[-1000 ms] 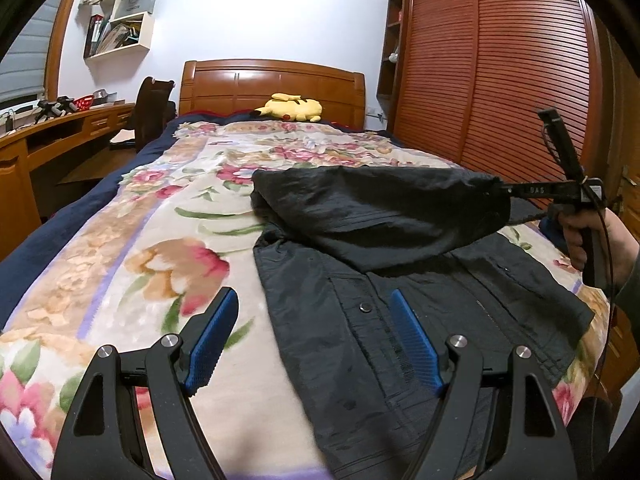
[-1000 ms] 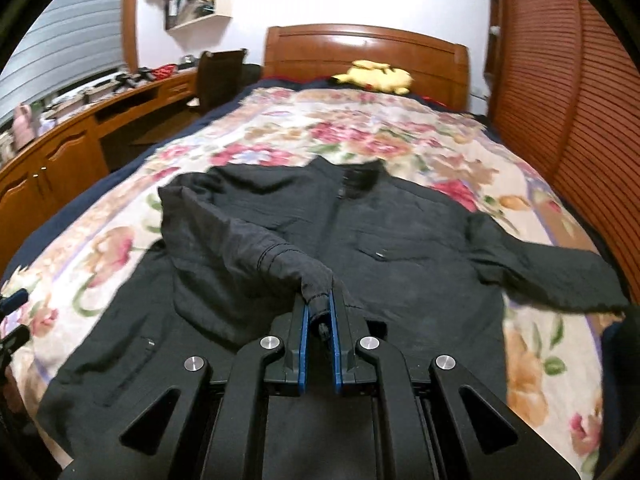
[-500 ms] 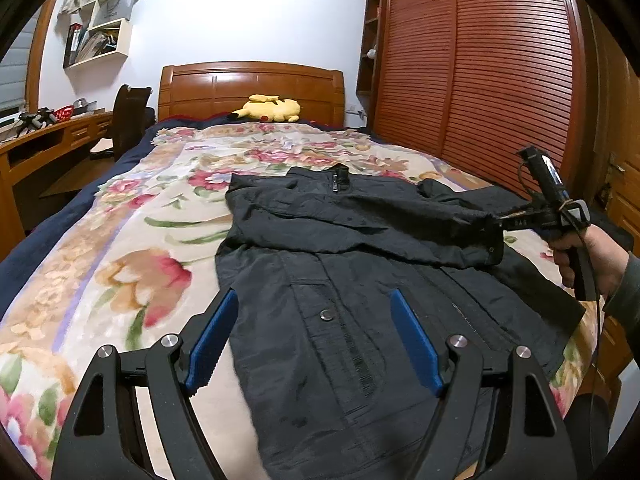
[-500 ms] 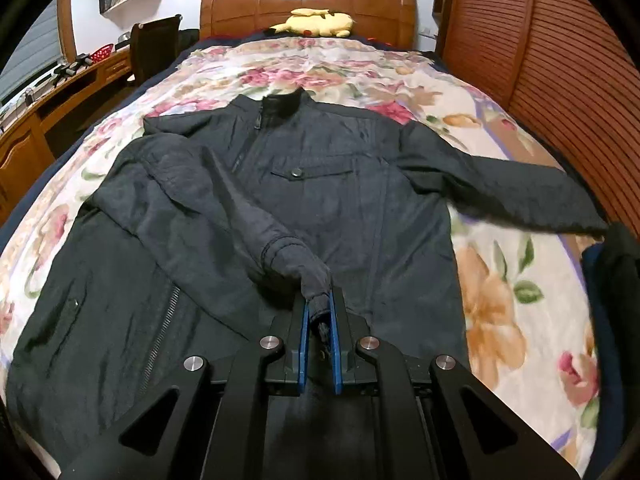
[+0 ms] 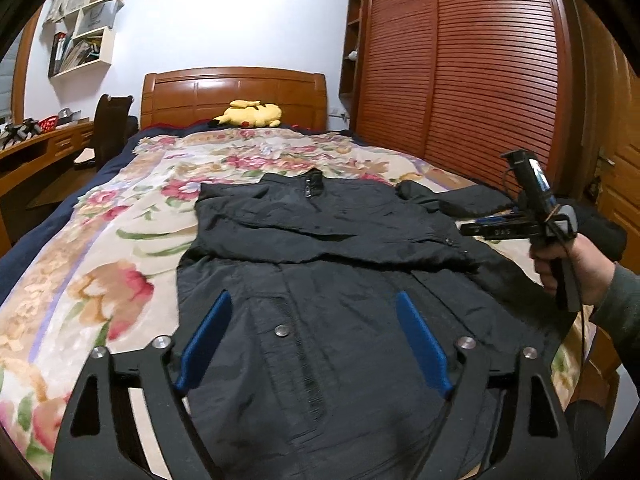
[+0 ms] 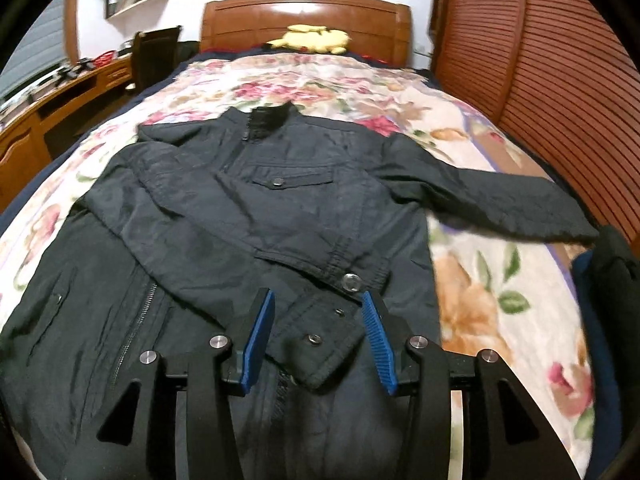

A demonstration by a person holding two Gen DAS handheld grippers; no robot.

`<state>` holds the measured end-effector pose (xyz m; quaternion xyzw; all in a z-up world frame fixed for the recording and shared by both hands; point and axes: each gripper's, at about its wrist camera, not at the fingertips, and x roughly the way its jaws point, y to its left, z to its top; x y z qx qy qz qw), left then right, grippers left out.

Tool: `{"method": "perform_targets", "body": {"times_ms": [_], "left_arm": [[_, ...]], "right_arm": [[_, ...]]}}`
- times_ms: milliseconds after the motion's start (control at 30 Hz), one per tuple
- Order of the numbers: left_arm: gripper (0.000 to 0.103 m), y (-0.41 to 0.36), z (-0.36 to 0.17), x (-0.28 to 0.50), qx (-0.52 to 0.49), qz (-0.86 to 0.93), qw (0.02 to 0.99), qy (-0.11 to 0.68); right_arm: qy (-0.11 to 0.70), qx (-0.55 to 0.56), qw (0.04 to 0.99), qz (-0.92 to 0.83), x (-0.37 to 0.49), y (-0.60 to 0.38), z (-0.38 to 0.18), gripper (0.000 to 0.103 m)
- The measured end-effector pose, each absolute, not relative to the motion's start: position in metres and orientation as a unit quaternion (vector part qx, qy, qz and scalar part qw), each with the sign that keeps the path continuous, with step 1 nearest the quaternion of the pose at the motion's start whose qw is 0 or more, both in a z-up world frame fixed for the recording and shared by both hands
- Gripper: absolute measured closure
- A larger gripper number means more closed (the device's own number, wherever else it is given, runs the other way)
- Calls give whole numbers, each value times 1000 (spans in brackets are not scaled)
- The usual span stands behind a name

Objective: Fold large clothes
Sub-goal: 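Close the right gripper on the cuff of the extended sleeve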

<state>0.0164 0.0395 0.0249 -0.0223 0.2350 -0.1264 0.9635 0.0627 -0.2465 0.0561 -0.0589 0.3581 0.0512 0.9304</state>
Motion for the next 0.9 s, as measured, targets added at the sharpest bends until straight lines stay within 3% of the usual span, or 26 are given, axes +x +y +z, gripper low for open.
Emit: {"method": "perform_targets", "body": {"times_ms": [133,600,733,900], "left_arm": [[1,26,25,24,-14,-129,962,239],[1,-11,12,92,-5,-134,948,290],[1,-18,13,112,-3,-127,947,295],[1,-29,14,132,9,-126,948,294]], "right_arm": [[351,-68,931,77,70,-250,45,56],[318,-51,946,50,104,-339,60,55],[319,-41,946,29,117,-371,63,41],[333,-36,942,-12,140,-401,53,39]]}}
